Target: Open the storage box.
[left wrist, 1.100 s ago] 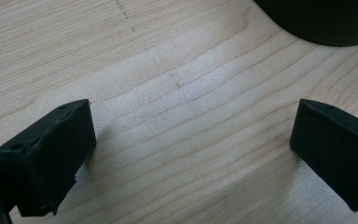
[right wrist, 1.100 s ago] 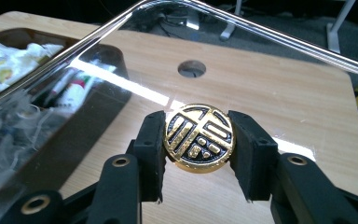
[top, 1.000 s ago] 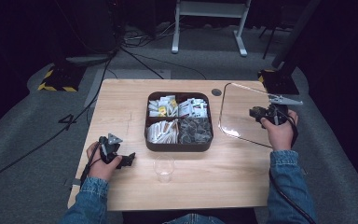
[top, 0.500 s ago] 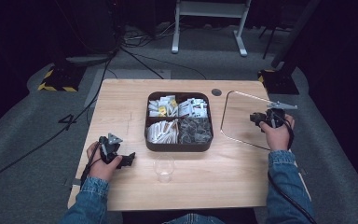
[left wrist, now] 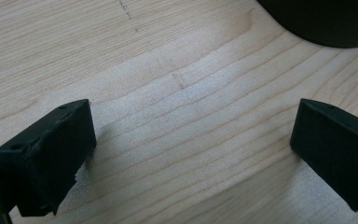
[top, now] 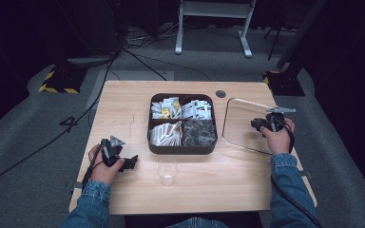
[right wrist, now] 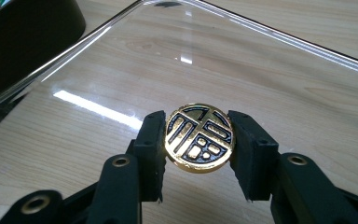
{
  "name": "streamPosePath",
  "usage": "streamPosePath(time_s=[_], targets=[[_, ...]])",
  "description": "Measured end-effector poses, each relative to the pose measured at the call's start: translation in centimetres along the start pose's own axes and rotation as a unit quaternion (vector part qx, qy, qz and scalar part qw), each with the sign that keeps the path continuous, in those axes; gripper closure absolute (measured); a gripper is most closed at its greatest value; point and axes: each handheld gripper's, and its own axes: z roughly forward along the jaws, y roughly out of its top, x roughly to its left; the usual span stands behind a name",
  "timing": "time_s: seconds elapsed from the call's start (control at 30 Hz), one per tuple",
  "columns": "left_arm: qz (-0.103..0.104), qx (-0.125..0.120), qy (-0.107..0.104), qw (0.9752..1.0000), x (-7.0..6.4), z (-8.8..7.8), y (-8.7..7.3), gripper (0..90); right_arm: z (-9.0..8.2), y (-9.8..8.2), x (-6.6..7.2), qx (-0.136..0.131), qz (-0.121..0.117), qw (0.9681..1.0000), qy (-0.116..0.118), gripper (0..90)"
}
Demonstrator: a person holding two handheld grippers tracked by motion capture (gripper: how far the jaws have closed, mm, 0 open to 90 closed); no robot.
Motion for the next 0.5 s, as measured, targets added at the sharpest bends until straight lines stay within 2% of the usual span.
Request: streamPosePath(time_s=[0.5], targets=[[0.0, 0.0, 0.0, 1.0, 0.0, 0.0, 0.0, 0.4, 1.4, -0.9, -0.2, 0.017, -0.002, 0.9998, 0.001, 58.7]])
